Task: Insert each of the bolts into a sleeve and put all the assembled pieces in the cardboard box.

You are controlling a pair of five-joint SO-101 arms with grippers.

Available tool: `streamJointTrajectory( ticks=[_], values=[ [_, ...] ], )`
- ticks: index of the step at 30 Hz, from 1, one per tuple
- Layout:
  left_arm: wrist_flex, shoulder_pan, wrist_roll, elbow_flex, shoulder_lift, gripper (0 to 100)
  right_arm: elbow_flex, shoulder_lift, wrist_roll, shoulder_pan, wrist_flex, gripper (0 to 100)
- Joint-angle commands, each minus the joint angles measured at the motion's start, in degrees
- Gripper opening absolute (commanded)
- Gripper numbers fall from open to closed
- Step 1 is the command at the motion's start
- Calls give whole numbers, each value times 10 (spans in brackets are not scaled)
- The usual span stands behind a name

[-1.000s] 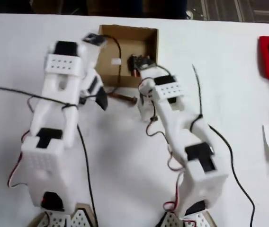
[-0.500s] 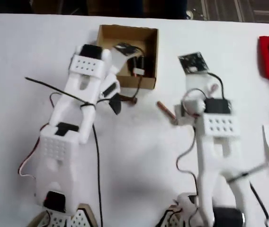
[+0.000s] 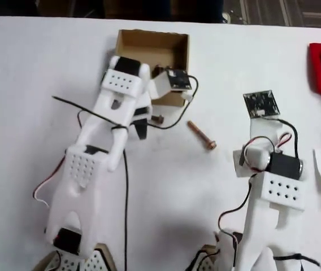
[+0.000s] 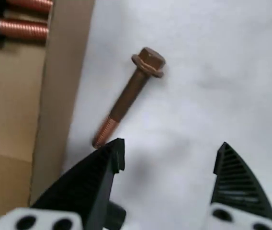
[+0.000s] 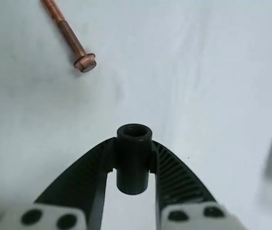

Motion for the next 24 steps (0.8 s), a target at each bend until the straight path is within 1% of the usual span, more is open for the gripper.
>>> streamJointTrajectory(
  ticks=[1,5,9,12,14,17,18,24],
  values=[
    [-10,13,-11,-66,23,308,-4,-32,1,5,11,23],
    [-4,42,-9,-120,65,308,-4,-49,-1,5,23,23],
    [-8,71,-9,-145,103,308,-4,-65,2,8,30,23],
    [-8,78,-9,-162,128,303,-4,-74,3,9,30,23],
    [-4,76,-9,-174,142,259,-4,-77,3,9,30,23],
    [-4,65,-11,-186,153,144,-3,-78,3,9,30,23],
    [-4,62,-11,-189,156,124,-3,-78,3,9,30,23],
    [-4,49,-11,-197,155,112,-3,-78,3,8,30,23]
  ],
)
